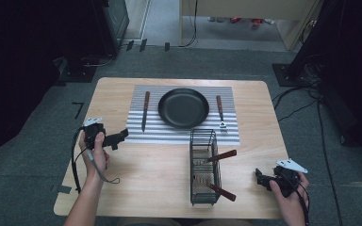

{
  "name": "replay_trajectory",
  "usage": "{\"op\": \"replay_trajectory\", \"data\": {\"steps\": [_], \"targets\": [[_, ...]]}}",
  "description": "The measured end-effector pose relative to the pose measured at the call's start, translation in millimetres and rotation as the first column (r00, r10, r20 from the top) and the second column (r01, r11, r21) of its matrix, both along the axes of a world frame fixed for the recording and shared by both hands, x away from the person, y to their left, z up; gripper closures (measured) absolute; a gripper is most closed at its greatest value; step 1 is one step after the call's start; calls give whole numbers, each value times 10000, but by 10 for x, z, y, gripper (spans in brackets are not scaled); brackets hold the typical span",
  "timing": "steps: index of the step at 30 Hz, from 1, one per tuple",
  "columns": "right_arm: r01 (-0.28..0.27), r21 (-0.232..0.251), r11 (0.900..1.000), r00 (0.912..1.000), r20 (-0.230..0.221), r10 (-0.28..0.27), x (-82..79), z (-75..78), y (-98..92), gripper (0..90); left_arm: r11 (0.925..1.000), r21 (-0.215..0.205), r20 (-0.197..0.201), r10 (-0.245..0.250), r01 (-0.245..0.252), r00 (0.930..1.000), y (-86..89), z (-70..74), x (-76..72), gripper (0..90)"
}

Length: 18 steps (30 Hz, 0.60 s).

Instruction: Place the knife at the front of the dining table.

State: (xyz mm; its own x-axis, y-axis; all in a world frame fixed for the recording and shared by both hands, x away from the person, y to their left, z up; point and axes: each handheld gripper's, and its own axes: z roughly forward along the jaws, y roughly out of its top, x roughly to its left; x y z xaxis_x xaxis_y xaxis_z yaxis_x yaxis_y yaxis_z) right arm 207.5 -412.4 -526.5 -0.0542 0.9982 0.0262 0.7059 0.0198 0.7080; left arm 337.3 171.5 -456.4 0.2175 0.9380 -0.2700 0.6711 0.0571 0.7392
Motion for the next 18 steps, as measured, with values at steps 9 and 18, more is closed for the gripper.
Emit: {"op": "replay_trajectory", "data": {"steps": [9, 18], "targets": [[6, 6, 10000, 10000, -7, -6, 0, 1, 1, 0, 9992, 368, -70, 187, -184, 9998, 133, -186, -351, 0], [7, 5, 10000, 10000, -17, -7, 0, 1, 1, 0, 9922, 1238, -249, 154, -122, 9996, 219, -402, -685, 0]]}}
